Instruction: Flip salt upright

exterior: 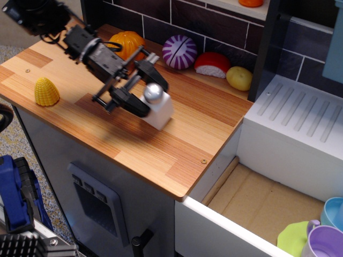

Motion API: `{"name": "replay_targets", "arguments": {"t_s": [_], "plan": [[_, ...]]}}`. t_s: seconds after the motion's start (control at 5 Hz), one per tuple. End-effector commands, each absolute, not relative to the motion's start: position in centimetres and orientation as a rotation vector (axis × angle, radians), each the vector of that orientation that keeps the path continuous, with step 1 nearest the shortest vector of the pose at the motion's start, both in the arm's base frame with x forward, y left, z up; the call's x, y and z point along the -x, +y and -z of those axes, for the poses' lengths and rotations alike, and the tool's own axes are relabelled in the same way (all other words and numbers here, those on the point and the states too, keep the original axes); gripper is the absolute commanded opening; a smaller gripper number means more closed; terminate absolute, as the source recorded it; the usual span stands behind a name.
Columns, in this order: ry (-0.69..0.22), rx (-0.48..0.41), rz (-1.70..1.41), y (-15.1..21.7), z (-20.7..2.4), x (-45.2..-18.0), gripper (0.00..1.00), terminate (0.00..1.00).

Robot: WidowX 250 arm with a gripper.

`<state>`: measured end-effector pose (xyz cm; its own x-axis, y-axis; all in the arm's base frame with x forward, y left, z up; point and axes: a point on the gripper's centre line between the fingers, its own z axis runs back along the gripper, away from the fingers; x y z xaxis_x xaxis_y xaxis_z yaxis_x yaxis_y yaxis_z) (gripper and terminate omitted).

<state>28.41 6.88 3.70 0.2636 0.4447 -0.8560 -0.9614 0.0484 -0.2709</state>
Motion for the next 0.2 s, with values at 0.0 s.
{"name": "replay_targets", "arguments": {"t_s": [0.0], "plan": [[0.645, 0.984, -1.174, 7.73, -4.96, -30.03, 0.0, 1.0]]}}
